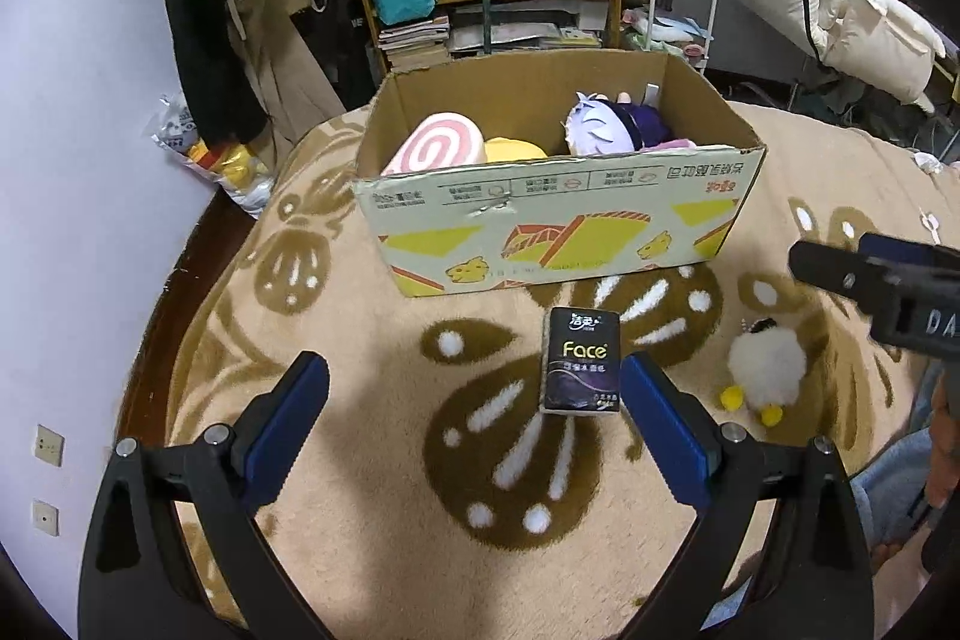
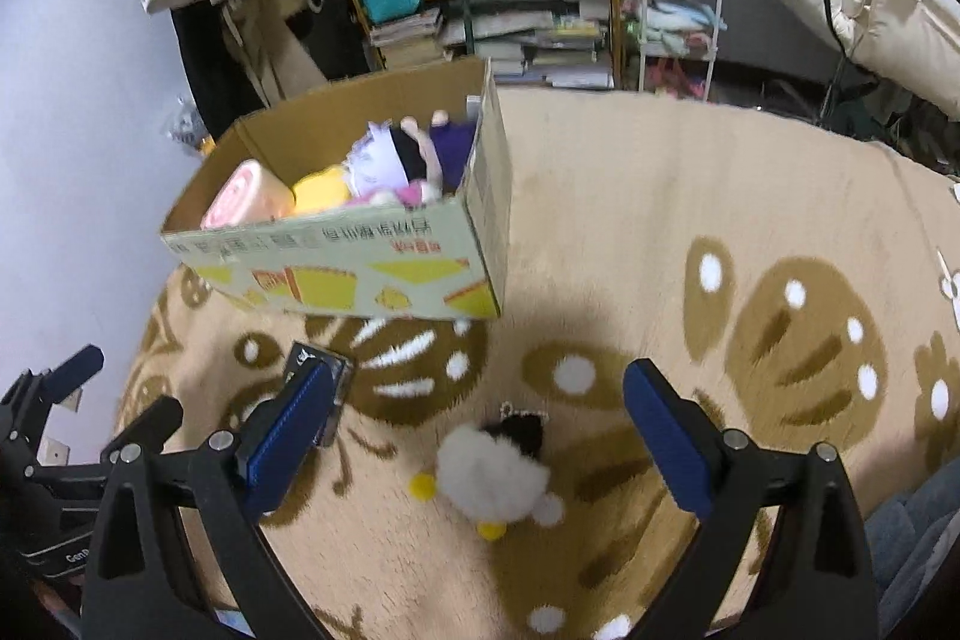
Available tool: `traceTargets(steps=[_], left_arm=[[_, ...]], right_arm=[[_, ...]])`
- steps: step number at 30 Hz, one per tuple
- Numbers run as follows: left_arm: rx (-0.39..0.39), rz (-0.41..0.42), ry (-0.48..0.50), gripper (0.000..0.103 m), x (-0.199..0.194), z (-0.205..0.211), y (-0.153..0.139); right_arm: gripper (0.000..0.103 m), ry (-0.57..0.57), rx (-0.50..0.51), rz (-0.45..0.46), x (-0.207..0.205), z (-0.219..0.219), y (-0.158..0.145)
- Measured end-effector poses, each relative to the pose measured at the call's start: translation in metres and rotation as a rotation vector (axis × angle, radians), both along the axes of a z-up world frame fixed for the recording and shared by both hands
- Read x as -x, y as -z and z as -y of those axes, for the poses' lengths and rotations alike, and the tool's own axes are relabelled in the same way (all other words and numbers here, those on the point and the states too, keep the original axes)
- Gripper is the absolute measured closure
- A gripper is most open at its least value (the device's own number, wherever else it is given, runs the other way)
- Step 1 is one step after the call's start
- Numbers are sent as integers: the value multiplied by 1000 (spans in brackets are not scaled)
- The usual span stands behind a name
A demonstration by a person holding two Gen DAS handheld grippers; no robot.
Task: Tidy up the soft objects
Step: 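Lower both grippers toward the black Face tissue pack and white penguin plush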
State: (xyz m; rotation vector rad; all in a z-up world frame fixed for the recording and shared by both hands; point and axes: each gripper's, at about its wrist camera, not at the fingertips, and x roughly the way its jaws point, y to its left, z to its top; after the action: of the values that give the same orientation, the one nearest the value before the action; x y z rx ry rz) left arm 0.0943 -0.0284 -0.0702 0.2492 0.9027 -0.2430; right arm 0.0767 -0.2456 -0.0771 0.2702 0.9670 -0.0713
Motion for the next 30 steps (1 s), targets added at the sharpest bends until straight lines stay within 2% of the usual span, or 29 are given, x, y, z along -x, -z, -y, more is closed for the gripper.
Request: traceTargets(steps=[8, 20, 24, 30], left_arm=[[14, -43, 26, 7, -11, 13, 19], [-45, -85, 76, 7, -11, 35, 48], [-46, -101, 84, 7, -12, 39, 57], [-52, -119, 98, 7, -17, 45, 71]], right_arm=[[2, -19, -3, -102, -7, -5, 22], [2, 20, -40, -232, -15, 2, 54], [2, 50, -74, -276, -15, 7, 65], [2, 65, -72, -350, -14, 10, 82]])
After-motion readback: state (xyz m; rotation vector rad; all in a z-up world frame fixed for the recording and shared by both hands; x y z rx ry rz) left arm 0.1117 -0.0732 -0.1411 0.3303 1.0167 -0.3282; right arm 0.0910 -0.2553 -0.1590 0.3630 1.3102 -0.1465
